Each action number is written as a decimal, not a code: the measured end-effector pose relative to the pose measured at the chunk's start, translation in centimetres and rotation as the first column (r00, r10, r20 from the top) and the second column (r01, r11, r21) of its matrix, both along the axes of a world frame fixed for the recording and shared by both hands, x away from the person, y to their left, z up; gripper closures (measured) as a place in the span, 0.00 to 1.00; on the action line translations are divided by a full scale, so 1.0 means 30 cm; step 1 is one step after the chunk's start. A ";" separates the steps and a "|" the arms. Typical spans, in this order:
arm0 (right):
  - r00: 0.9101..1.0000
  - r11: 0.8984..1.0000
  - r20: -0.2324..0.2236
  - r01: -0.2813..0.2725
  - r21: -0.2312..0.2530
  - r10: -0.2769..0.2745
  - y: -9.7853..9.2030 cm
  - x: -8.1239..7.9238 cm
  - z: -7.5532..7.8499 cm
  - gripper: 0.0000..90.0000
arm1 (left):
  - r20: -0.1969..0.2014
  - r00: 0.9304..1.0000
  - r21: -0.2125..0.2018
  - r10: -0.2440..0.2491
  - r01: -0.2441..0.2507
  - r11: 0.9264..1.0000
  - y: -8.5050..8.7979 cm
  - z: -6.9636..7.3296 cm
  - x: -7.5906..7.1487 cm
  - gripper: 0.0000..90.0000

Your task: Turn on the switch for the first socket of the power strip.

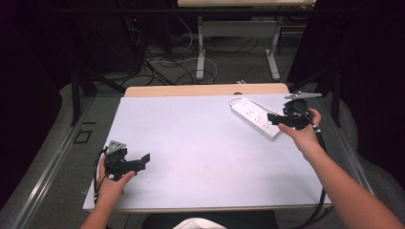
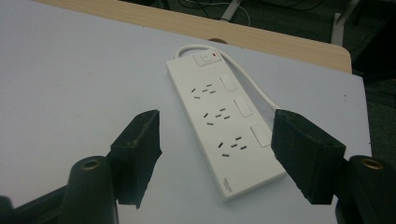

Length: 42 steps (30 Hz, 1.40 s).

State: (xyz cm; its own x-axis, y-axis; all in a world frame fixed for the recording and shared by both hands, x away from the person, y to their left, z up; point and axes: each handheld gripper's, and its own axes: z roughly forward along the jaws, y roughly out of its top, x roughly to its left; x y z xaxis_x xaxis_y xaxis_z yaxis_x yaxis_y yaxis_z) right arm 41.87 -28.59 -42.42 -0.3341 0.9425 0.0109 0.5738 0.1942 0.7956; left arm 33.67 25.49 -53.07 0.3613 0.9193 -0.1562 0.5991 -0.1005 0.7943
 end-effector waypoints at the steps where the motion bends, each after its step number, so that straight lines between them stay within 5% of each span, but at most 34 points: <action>1: 1.000 1.000 0.005 -0.003 -0.017 0.003 0.006 0.009 0.015 0.38 | 0.000 1.000 0.000 0.000 0.000 1.000 0.000 0.000 0.000 0.02; 27: 1.000 0.999 -0.012 0.005 -0.037 -0.005 0.041 0.176 0.136 0.45 | -0.010 1.000 0.001 -0.005 0.005 1.000 0.002 0.000 0.002 0.02; 42: 0.997 0.998 -0.050 0.055 -0.027 -0.056 0.055 0.280 0.144 0.48 | -0.015 1.000 -0.001 -0.003 0.003 1.000 0.007 -0.001 0.005 0.02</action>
State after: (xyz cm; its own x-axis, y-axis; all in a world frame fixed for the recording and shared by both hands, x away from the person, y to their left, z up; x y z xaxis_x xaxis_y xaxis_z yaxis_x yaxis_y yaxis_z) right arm 50.26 -26.94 -38.11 -0.2808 0.9598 0.0022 0.6236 0.1807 0.7606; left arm 33.82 25.69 -53.11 0.3621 0.9180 -0.1621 0.6106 -0.1022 0.7853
